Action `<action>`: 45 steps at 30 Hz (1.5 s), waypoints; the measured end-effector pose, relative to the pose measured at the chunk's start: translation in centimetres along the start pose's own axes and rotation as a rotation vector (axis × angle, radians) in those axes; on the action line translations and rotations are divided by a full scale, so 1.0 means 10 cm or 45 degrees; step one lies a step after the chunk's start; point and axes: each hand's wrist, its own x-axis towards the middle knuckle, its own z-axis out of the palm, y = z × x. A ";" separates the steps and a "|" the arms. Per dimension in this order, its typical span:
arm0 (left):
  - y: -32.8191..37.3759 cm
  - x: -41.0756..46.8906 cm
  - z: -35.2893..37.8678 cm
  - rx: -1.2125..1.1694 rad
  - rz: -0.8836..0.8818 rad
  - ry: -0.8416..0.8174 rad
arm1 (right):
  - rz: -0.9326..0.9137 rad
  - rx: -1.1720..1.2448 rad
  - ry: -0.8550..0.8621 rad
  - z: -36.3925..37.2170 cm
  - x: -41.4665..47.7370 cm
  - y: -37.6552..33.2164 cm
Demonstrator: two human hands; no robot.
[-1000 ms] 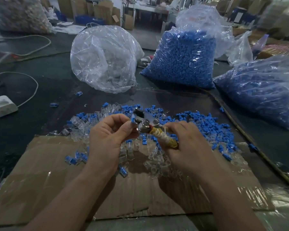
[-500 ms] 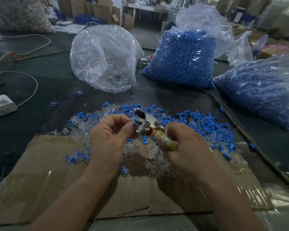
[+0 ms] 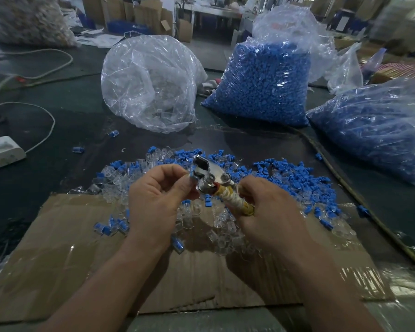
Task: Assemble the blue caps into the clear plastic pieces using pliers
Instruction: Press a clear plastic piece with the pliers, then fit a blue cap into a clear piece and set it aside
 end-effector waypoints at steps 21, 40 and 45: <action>0.21 0.34 -0.60 0.757 -0.448 0.017 | 0.428 -0.046 -0.030 0.06 0.11 0.50; 0.07 0.17 -0.29 1.461 0.171 -0.182 | 0.583 0.006 -0.046 0.08 0.14 0.54; -0.06 0.07 -0.16 1.592 0.434 -0.313 | 0.595 0.011 -0.100 0.08 0.16 0.52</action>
